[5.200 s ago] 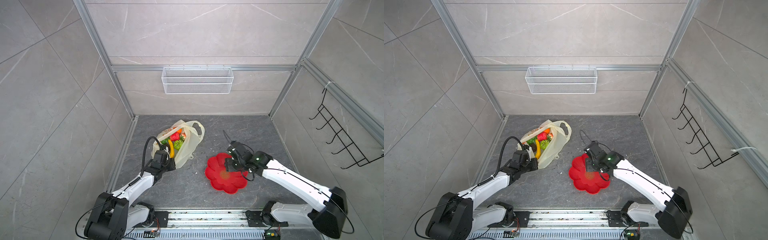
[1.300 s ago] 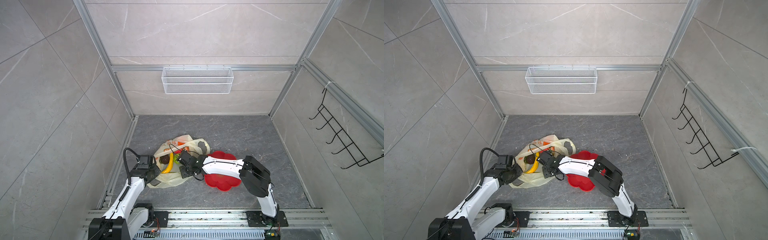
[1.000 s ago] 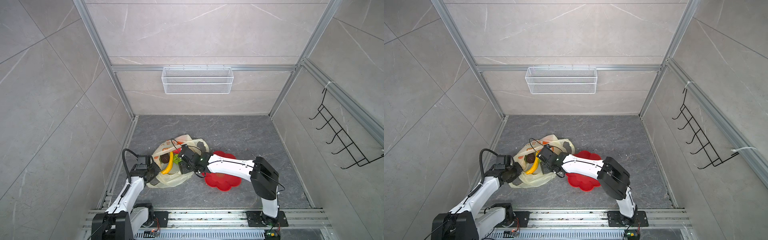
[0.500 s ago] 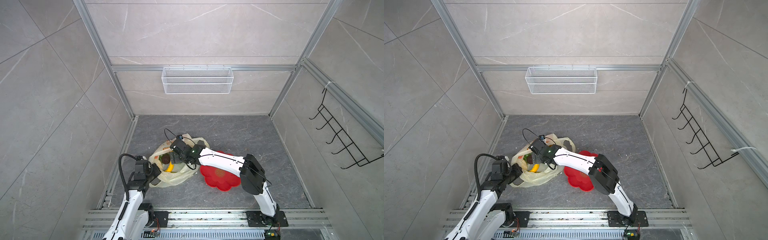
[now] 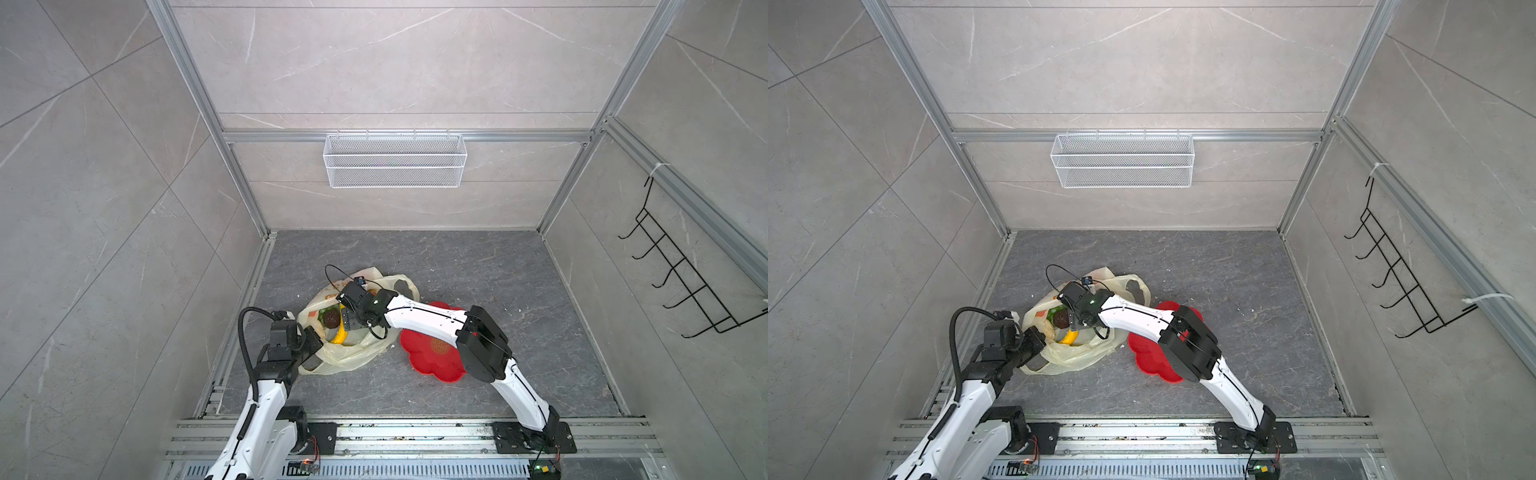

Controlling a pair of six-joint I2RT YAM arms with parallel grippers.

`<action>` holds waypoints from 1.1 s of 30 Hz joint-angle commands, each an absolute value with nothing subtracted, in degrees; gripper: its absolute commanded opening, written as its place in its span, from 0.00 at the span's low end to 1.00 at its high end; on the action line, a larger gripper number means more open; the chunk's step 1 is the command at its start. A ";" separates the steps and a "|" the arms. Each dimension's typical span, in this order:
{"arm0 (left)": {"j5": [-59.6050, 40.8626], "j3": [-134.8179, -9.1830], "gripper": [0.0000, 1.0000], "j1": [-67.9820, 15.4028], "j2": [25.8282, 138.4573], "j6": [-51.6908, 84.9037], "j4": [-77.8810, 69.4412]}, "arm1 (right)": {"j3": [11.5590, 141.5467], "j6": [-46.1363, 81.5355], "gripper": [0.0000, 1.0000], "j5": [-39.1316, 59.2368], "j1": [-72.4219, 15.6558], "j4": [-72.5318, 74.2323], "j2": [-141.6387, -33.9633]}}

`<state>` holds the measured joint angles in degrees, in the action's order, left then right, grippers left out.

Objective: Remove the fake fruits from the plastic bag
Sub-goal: 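Close the right gripper on the green custard apple inside the bag, then lift the green custard apple out and lower it onto the red plate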

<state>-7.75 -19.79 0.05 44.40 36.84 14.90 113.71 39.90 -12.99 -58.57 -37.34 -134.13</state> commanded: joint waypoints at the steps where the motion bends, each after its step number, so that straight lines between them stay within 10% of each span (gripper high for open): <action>1: -8.83 -19.95 0.00 0.23 43.72 35.31 13.01 | 117.95 40.10 0.81 -12.65 -58.36 -40.36 -136.39; 21: -8.79 -19.78 0.00 0.25 43.33 35.24 12.83 | 115.75 37.77 0.70 -15.05 -59.50 -40.54 -132.05; 33: -8.87 -19.94 0.00 0.24 43.59 34.96 12.91 | 96.20 33.33 0.70 -14.92 -61.57 -35.65 -110.66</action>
<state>-7.97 -19.79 0.05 43.99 36.82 14.70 100.71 34.70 -13.98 -61.78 -37.69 -118.08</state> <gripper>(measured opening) 0.055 0.703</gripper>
